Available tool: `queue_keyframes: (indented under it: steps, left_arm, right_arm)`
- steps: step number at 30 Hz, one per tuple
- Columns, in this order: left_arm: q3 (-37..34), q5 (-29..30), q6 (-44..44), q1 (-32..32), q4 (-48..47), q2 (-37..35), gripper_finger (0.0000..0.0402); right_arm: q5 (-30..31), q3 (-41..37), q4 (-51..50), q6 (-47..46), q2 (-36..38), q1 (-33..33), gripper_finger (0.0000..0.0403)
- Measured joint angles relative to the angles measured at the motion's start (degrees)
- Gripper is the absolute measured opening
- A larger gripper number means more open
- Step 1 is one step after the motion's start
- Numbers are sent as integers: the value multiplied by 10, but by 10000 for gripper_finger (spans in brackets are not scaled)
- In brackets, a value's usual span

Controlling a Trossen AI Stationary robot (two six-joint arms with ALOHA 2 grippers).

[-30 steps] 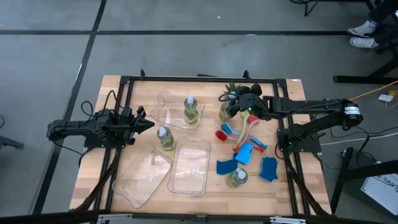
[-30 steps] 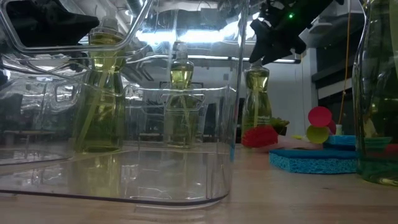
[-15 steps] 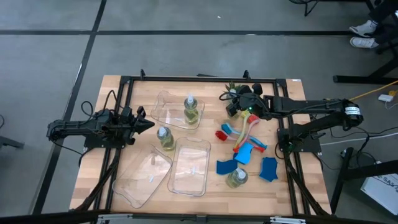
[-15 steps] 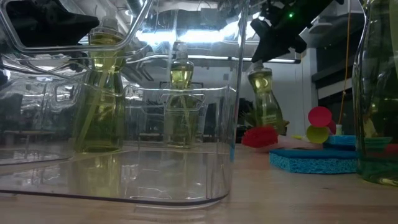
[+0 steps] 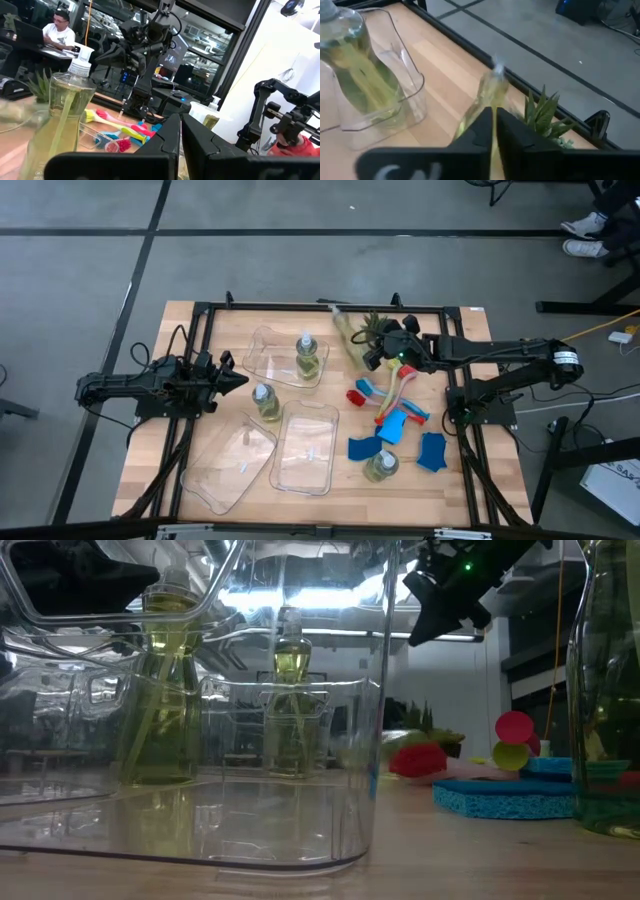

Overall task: Pick & Place Kitchen Sink Supplies
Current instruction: Put the green soap dispenser into the top transparent bin

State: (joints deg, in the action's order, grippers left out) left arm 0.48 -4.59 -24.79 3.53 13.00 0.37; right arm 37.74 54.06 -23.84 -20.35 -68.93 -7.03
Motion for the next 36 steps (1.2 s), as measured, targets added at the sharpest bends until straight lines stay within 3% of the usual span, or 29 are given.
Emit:
queue_keyframes:
  steps: [10,22,36]
  left_arm:
    - [0,0,0,0,0,0,13]
    - [0,0,0,0,0,0,10]
    - [0,0,0,0,0,0,10]
  right_arm:
    - [-4,0,2,0,0,0,31]
    - [-5,0,2,2,0,0,4]
    - [-35,0,9,58,0,0,41]
